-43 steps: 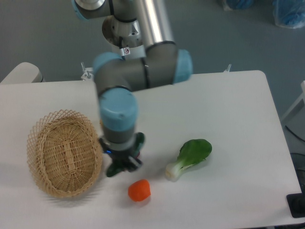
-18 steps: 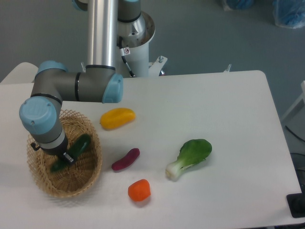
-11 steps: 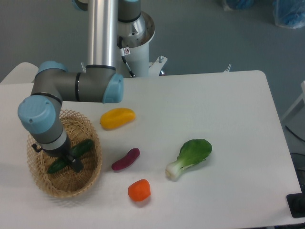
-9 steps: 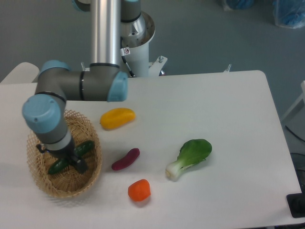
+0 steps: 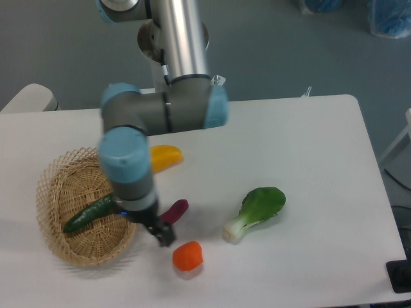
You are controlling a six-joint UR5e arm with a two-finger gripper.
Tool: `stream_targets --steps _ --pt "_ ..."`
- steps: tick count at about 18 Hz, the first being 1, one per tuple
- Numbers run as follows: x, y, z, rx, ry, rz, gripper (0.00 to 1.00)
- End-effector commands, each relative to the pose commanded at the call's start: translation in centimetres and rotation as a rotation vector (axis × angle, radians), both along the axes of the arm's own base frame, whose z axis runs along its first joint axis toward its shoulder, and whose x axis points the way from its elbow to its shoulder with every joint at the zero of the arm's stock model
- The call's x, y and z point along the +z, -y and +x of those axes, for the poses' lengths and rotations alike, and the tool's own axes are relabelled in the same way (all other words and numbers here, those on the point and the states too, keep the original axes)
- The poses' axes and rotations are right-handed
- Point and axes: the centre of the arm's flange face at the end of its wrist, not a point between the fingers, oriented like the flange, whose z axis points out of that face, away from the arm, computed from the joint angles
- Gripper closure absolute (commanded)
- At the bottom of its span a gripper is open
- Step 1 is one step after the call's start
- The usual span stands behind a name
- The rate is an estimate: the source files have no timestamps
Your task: Place the cucumber in the basket
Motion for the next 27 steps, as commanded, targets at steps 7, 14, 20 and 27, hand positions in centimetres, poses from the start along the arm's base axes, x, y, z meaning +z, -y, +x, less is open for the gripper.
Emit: stream_targets --steps 7,14,20,27 --pt "-1.7 2.9 -10.6 -0.004 0.041 -0.04 0.0" --pt "-3.4 4.3 -17.3 -0.069 0.031 -0.047 0.0" --pt "-3.9 5.9 -20.4 -0.148 0.017 -0.051 0.0" --pt "-4.5 6.5 -21.6 -0.184 0.012 -0.058 0.0"
